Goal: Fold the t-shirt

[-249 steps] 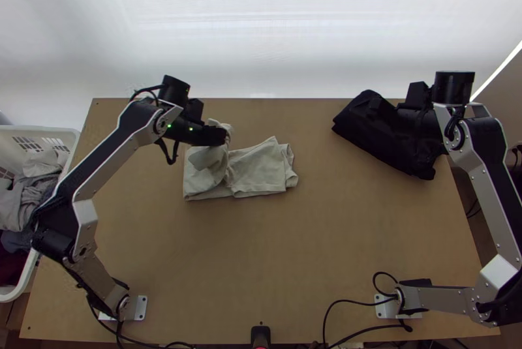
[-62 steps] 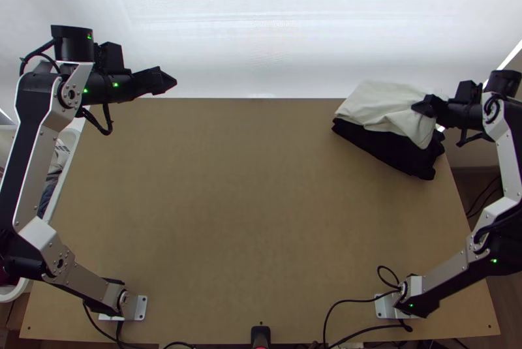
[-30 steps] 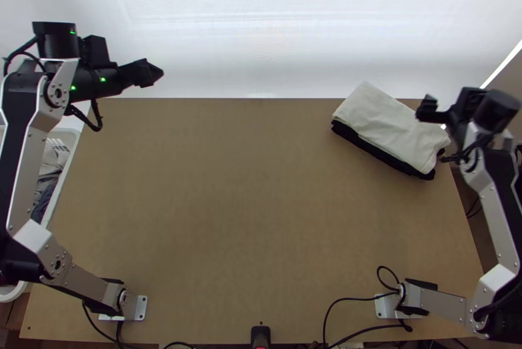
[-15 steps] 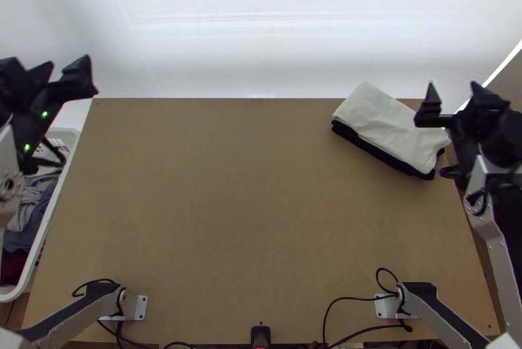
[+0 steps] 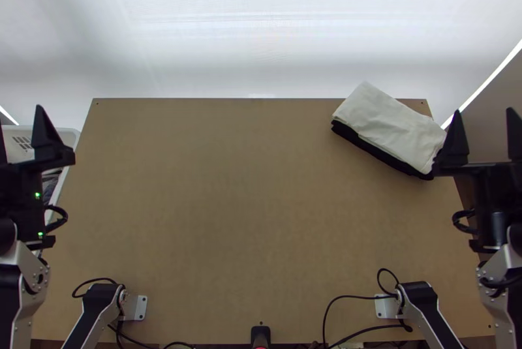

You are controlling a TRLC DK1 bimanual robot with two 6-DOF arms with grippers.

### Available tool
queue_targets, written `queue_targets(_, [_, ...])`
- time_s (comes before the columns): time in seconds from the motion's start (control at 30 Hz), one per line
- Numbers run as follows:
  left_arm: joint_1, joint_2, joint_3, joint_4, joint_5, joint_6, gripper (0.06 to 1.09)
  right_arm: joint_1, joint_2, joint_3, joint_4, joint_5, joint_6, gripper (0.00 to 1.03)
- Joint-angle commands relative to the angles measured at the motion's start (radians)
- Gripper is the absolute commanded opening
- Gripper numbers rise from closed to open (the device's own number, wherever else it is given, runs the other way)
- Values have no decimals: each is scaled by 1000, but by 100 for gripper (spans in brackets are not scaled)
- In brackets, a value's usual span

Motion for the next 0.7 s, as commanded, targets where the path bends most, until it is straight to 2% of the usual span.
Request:
queue_targets(0.0, [7, -75, -139, 75, -8, 78, 104, 30, -103, -171, 168, -22, -42, 99])
queue_targets(0.07, [7, -133, -245, 152, -8, 106, 104, 59, -156, -268, 256, -35, -68, 99])
queue_targets(0.33, [6, -259, -520, 278, -6, 149, 104, 97, -210, -464, 305, -35, -42, 99])
queue_targets(0.53, [-4, -303, -688, 324, -2, 150, 104, 154, -299, -641, 325, -35, -5, 99])
queue_targets(0.67, [-5, -335, -776, 327, 15, 150, 104, 179, -458, -794, 325, -35, -1, 99])
